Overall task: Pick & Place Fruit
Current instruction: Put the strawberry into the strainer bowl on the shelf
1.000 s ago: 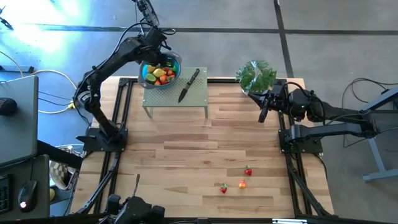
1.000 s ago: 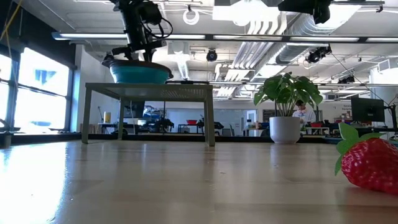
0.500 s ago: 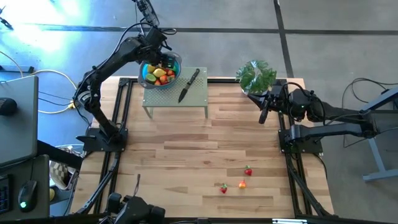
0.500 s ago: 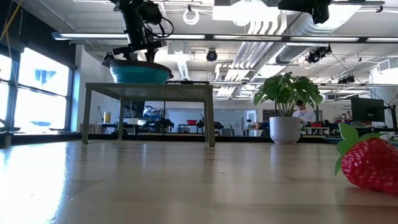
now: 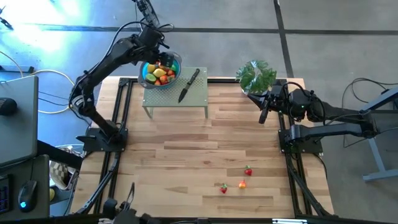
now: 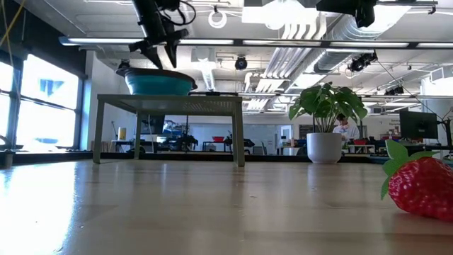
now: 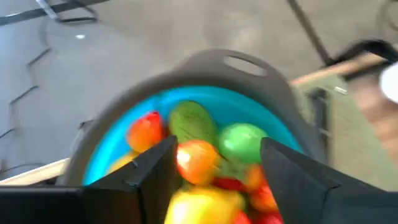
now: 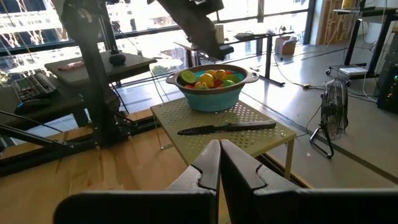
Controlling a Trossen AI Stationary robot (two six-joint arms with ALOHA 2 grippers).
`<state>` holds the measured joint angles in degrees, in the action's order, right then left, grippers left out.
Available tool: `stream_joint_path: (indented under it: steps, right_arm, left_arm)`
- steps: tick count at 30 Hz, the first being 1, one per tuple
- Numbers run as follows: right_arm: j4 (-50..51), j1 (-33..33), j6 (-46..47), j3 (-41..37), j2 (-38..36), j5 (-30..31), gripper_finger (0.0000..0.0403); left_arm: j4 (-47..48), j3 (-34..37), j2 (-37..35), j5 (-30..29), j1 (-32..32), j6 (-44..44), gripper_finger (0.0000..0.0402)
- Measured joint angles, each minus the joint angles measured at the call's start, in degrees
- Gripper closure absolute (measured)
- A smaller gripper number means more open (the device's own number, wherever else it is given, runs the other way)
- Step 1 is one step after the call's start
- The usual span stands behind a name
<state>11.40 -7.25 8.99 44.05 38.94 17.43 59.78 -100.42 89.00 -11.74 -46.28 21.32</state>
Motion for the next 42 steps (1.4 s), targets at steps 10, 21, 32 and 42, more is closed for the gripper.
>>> stream_joint_path:
  steps: [10,21,32,42]
  right_arm:
    - [0.0,0.0,-0.23,0.0,0.02,0.0,0.0398]
    - [0.0,0.0,-3.23,0.0,0.01,0.0,0.0398]
    - [2.38,0.0,-2.43,0.0,0.01,-11.33,0.0398]
    - [5.15,0.0,-0.17,0.02,0.0,-19.74,0.0398]
  left_arm:
    - [-0.18,-0.04,-3.4,-0.55,7.03,-1.51,0.0326]
    - [-15.9,4.36,-3.46,1.02,24.4,-4.95,0.0388]
    - [-37.04,16.14,-5.87,0.7,39.31,-5.94,0.0387]
    - [-66.38,31.92,-6.29,-2.68,57.09,-4.76,0.0387]
